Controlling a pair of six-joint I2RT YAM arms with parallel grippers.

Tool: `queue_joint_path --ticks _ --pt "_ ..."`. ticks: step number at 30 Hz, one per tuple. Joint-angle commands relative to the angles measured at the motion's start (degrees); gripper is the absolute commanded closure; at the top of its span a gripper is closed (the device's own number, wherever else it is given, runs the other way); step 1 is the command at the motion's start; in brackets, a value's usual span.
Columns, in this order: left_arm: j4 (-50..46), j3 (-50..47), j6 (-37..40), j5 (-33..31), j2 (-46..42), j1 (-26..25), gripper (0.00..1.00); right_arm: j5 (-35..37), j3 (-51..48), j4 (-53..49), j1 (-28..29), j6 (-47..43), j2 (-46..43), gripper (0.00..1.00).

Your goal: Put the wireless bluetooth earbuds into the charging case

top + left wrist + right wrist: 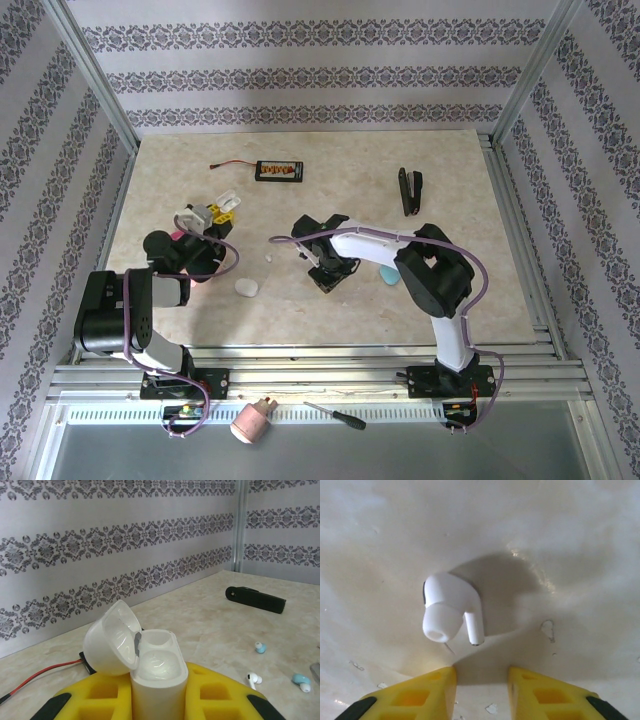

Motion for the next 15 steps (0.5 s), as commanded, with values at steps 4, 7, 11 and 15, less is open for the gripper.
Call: queue_joint_path --ticks 4,7,11,15 --pt "2.5 -0.5 4.4 1.2 -1.9 -0.6 1.00 -2.0 2.8 -2.6 -0.1 -3.1 -4.0 0.49" --pt "1.2 -1.2 6.4 0.2 -1.9 -0.6 1.00 0.2 9.1 -9.1 0.4 -5.0 -0.8 0.43" --pt "2.8 -2.7 7.9 -3.4 -1.8 -0.3 1.00 3.3 19.9 -16.9 1.5 -6.0 5.8 0.41" --pt "2.9 -3.4 6.8 -6.4 -2.4 1.6 1.00 6.0 29.4 -23.6 2.9 -7.1 11.6 0.42"
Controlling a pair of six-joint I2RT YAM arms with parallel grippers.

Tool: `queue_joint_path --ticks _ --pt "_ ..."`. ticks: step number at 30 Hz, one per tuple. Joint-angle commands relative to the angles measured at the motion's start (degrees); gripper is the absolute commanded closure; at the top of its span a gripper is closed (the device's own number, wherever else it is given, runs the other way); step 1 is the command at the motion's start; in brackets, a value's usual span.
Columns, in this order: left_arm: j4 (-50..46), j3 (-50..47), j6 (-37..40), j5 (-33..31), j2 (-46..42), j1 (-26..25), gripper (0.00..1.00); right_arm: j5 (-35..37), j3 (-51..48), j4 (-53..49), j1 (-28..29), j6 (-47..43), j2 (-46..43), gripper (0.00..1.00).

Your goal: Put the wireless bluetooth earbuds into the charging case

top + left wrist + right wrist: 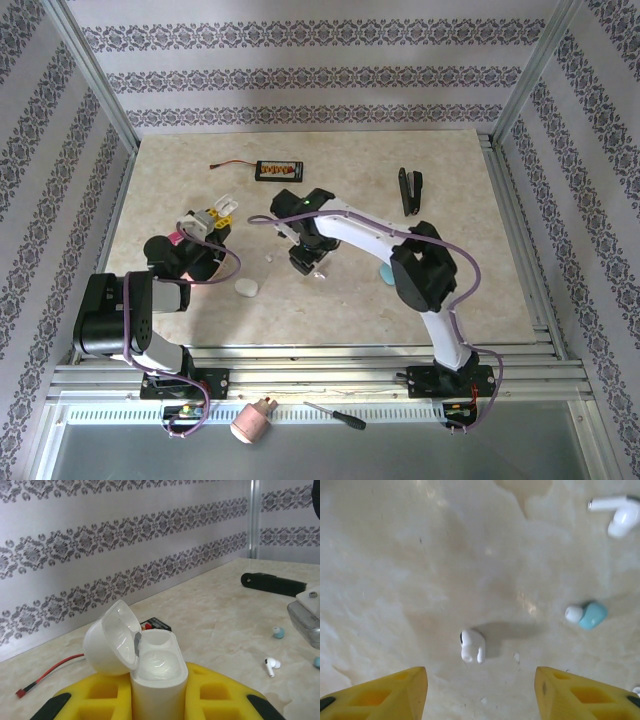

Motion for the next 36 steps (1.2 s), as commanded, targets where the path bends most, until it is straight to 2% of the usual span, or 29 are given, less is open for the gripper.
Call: queue_joint_path --ticks 1,4,9,22,36 --pt "2.8 -0.7 1.1 -3.1 -1.8 1.6 1.00 3.7 6.4 -11.2 1.4 -2.0 5.2 0.42" --pt "2.8 -0.9 1.3 -2.9 -2.0 2.4 1.00 4.3 9.1 -12.8 2.1 -3.6 8.0 0.42" --pt "2.8 -0.5 1.4 -1.0 -1.5 2.6 1.00 5.2 13.1 -15.8 2.3 -4.6 11.7 0.48" --pt "2.8 -0.3 1.5 -0.8 -1.1 2.8 1.00 3.7 15.5 -17.8 2.9 -5.8 16.3 0.57" --pt "2.8 -0.1 1.2 -0.1 -0.8 2.8 1.00 5.0 17.5 -18.2 2.8 -5.7 19.8 0.65"
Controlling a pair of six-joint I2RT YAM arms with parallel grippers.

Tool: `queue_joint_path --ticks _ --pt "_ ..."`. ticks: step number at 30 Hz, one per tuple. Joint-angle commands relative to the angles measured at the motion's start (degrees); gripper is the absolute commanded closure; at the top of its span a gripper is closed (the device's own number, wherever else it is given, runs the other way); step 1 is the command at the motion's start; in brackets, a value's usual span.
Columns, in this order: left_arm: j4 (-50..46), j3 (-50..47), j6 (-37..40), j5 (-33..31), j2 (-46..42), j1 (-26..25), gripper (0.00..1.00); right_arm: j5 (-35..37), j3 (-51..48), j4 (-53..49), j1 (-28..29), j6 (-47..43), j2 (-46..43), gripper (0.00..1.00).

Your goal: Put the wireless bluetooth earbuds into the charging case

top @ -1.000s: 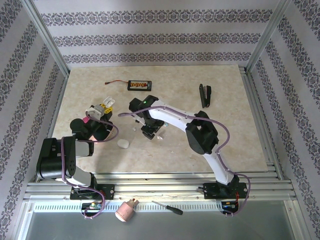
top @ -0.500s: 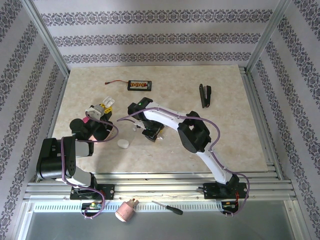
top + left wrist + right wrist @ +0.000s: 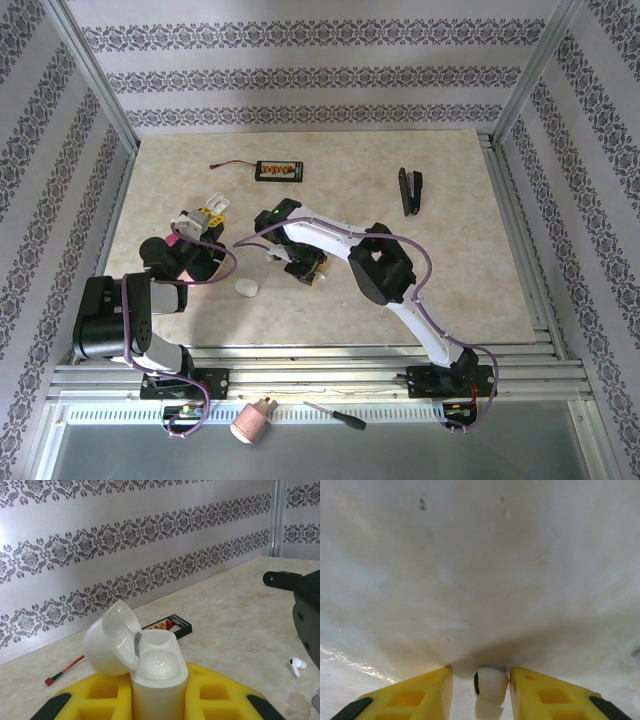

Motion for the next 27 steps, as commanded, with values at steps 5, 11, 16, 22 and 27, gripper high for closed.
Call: queue_joint_path --ticks 5,11,16,22,27 --pt "2.8 0.1 0.6 1.9 -0.1 0.8 1.00 2.1 2.4 -2.5 0.5 -0.3 2.3 0.72" --pt "2.8 0.9 0.1 4.5 0.9 0.7 1.00 1.7 1.6 -0.9 0.3 0.3 0.2 0.78" --pt "2.7 1.3 -1.1 6.0 0.4 -0.3 1.00 -5.8 -5.7 6.8 -1.4 0.7 -8.0 0.77" --pt "1.1 3.1 -2.2 6.9 0.8 -3.9 1.00 -9.3 -17.4 18.6 -4.6 3.4 -21.2 0.77" --pt "-3.7 6.1 -1.1 7.6 0.0 -8.6 1.00 -11.6 -29.8 33.9 -8.0 5.6 -33.9 0.76"
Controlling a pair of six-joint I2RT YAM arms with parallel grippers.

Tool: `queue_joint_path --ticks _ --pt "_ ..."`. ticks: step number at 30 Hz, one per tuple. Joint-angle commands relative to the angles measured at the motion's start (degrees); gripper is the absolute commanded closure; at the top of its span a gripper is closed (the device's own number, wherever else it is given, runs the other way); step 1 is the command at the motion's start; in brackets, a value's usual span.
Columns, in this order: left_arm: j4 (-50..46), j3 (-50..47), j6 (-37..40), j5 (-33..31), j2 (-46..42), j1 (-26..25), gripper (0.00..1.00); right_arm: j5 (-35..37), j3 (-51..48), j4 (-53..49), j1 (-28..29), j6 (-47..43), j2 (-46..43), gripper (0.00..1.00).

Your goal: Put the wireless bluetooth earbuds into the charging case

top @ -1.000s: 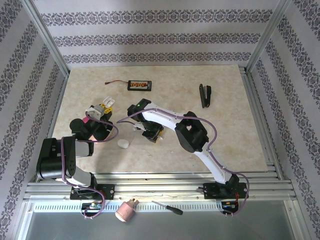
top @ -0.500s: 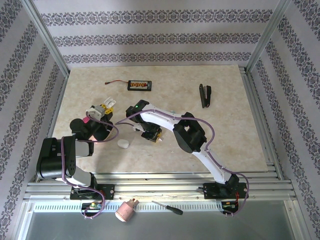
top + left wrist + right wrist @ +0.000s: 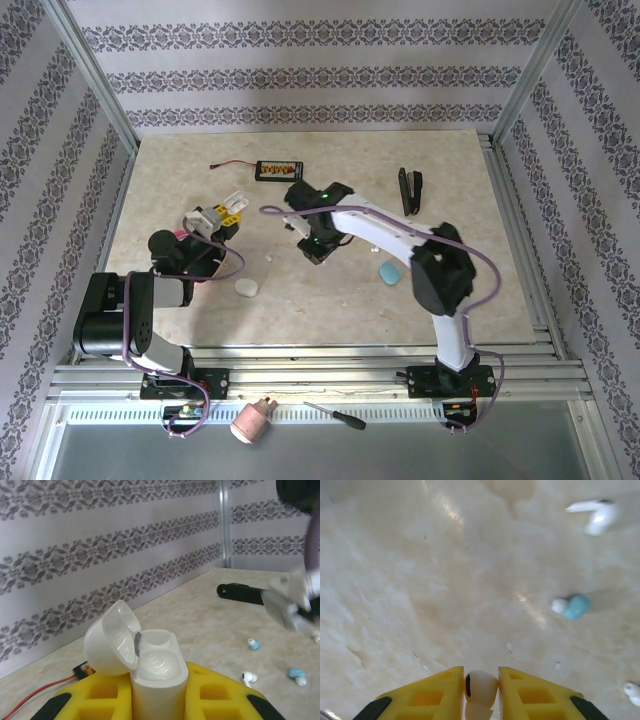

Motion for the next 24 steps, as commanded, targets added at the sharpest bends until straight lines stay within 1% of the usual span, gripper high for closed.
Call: queue_joint_path --ticks 1,5,6,8,10,12,14,18,20,24 --pt "-3.8 2.8 0.7 2.4 -1.1 -3.6 1.00 -3.9 -7.3 14.5 -2.0 2.7 -8.5 0.76" --pt "-12.1 5.5 4.1 4.8 -2.9 -8.6 1.00 -10.4 -14.5 26.8 -4.4 5.1 -16.5 0.77" --pt "-13.9 6.3 4.6 5.6 -2.9 -10.0 1.00 -11.9 -16.5 30.5 -4.9 6.0 -18.5 0.79" --pt "-15.1 7.1 4.7 6.4 -2.3 -12.5 1.00 -14.7 -20.0 36.3 -5.9 7.5 -21.4 0.80" --pt "-13.2 7.1 4.1 6.2 -1.7 -14.9 1.00 -16.8 -21.3 39.0 -6.6 8.8 -23.0 0.79" --pt "-11.5 7.4 3.0 6.3 -0.8 -16.6 1.00 -18.3 -21.8 40.3 -6.8 9.1 -23.7 0.78" --pt "-10.6 8.2 1.6 6.5 0.6 -18.0 1.00 -20.2 -23.5 43.7 -6.8 10.0 -24.8 0.78" --pt "-6.6 9.2 -0.4 7.2 4.3 -19.9 1.00 -24.8 -29.4 56.2 -6.6 15.1 -27.6 0.78" --pt "-3.3 9.5 -3.4 7.2 6.4 -20.0 1.00 -26.1 -31.6 61.2 -6.3 16.6 -28.4 0.79" --pt "3.8 10.1 -8.5 8.0 9.5 -20.3 1.00 -25.2 -31.7 60.8 -5.7 15.4 -28.3 0.79"
